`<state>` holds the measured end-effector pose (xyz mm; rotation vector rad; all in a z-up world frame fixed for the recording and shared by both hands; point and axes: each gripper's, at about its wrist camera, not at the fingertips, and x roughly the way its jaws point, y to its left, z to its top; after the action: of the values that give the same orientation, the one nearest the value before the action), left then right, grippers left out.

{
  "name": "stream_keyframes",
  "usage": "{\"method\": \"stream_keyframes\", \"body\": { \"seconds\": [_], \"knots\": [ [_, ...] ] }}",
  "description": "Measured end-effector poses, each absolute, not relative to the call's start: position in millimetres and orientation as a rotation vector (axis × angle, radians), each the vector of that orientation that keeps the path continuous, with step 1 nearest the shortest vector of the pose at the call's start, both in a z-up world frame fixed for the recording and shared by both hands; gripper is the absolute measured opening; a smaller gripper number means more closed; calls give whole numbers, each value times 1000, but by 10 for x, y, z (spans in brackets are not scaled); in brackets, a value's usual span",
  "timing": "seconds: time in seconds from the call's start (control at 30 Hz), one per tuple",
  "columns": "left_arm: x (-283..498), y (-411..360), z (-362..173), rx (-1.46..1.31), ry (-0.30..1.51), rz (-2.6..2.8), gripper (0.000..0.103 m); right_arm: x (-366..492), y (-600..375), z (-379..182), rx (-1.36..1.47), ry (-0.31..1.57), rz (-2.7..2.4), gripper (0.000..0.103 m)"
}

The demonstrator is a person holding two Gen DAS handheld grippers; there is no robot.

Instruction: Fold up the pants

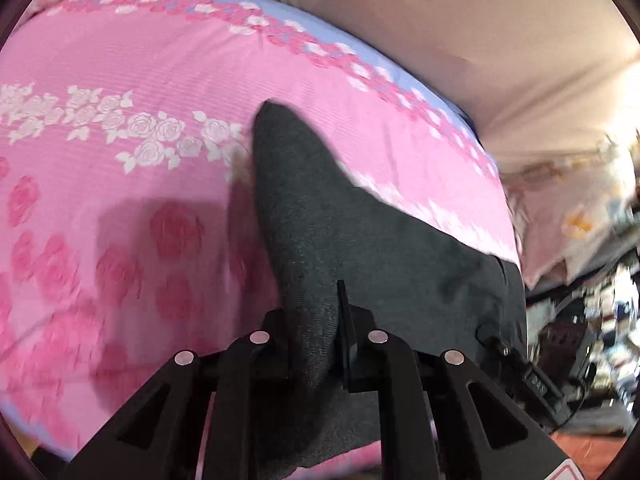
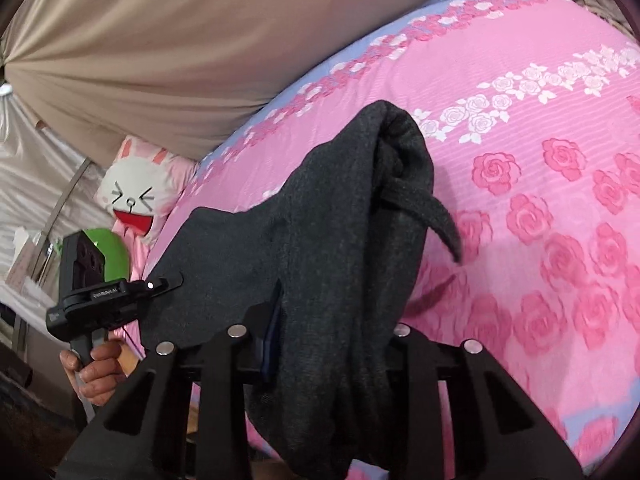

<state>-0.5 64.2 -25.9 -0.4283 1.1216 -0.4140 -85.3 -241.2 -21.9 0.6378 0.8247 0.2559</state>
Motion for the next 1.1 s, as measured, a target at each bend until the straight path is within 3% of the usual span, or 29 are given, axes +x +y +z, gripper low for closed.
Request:
{"method": "stream_keyframes", "body": {
  "seconds": [0.17, 0.2, 0.27, 0.37, 0.43, 0.5, 0.7, 1.1],
  "knots": [
    [-510, 500, -259, -300, 1161, -394, 16, -1271, -2333, -337, 587, 897, 217, 34],
    [-531, 474, -359, -280, 1176, -380, 33, -1286, -2337, -424, 589, 913, 206, 37],
    [-503, 455, -614, -291, 1224, -344, 53, -1319, -2416, -546, 676, 882, 218, 38],
    [-534, 406, -628, -276, 1155, -323, 58, -1309, -2419, -552, 680, 867, 218, 41],
    [-541, 324, -610, -229, 1136, -287, 52, -1301, -2397, -543, 666, 859, 215, 41],
    [-562, 266, -528, -173, 1110, -240, 12, -1300, -2348, -503, 633, 847, 198, 36],
    [-716, 129, 23, -89, 961, -276, 12, -1414, -2219, -152, 547, 764, 201, 31],
    [-1286, 169, 1672, -38, 485, -321, 12, -1740, -2075, 1488, 351, 339, 264, 31]
  ]
}}
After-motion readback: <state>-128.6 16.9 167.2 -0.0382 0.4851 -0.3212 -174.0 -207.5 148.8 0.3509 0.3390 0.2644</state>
